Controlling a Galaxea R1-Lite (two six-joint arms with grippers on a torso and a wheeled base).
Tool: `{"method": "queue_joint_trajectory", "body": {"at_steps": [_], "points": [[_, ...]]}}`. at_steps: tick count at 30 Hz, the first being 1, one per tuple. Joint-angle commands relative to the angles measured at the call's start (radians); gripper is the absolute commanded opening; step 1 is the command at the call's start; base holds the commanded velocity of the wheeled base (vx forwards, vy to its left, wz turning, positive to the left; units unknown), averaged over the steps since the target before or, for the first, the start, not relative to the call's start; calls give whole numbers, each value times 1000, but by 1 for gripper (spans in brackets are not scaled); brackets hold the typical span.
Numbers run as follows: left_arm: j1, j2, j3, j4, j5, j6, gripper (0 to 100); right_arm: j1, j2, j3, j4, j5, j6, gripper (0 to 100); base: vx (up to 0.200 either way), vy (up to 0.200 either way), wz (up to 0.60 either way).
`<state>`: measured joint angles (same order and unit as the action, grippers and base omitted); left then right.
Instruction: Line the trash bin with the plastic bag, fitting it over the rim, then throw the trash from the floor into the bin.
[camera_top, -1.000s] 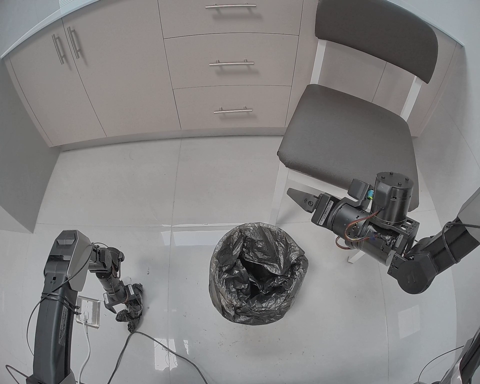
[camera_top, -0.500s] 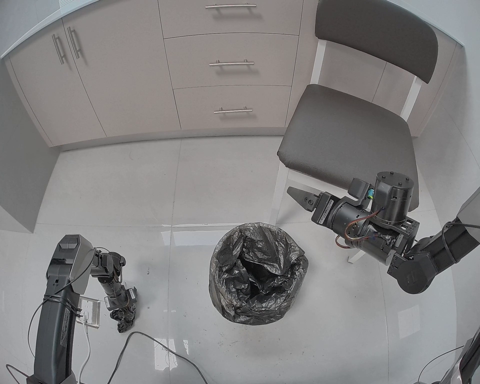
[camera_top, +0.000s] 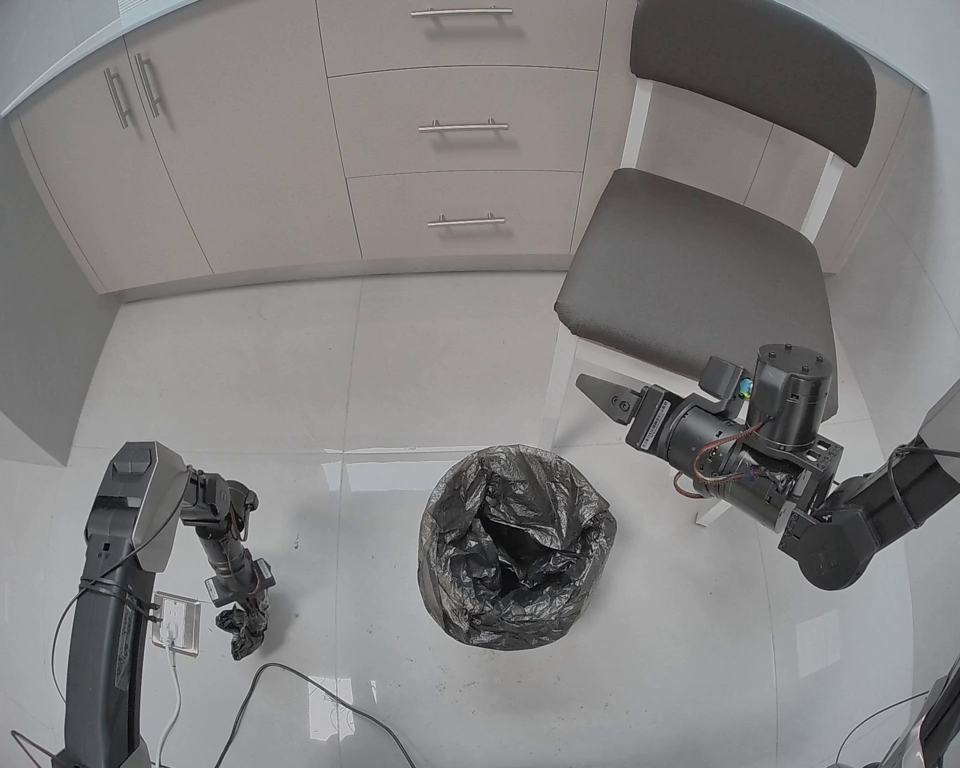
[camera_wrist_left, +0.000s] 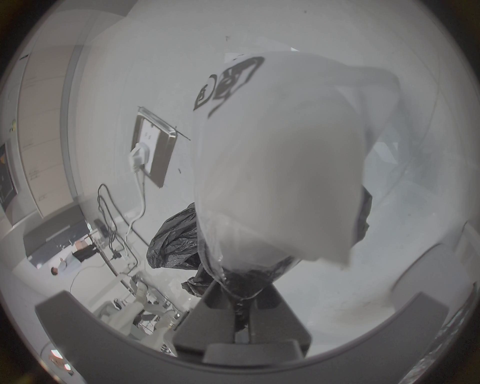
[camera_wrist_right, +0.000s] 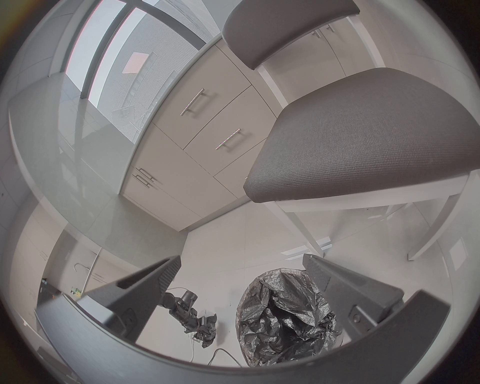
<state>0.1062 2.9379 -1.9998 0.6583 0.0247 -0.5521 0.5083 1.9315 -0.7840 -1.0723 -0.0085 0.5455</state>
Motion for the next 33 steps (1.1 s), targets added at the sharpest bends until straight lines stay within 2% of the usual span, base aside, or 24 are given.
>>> {"method": "queue_joint_trajectory", "body": {"at_steps": [1,7,11,16,23,33], "points": [[-52,-166,0,89,-5,-92,0,7,-11,6,2,1,-1,100,0,0,0],[-74,-252,0,110,-8,-114,0,9,-29,12,2,2,-1,100,0,0,0],[-89,-335,0,178,-55,-137,0,10,-29,14,3,2,-1,100,0,0,0],[-109,-402,0,208,-65,-173,0,12,-29,20,2,2,-3,100,0,0,0],[-174,-497,0,233,-141,-226,0,13,-37,25,2,2,-4,100,0,0,0],[-289,-551,0,238,-146,-238,0,12,-48,25,2,2,-4,100,0,0,0]]}}
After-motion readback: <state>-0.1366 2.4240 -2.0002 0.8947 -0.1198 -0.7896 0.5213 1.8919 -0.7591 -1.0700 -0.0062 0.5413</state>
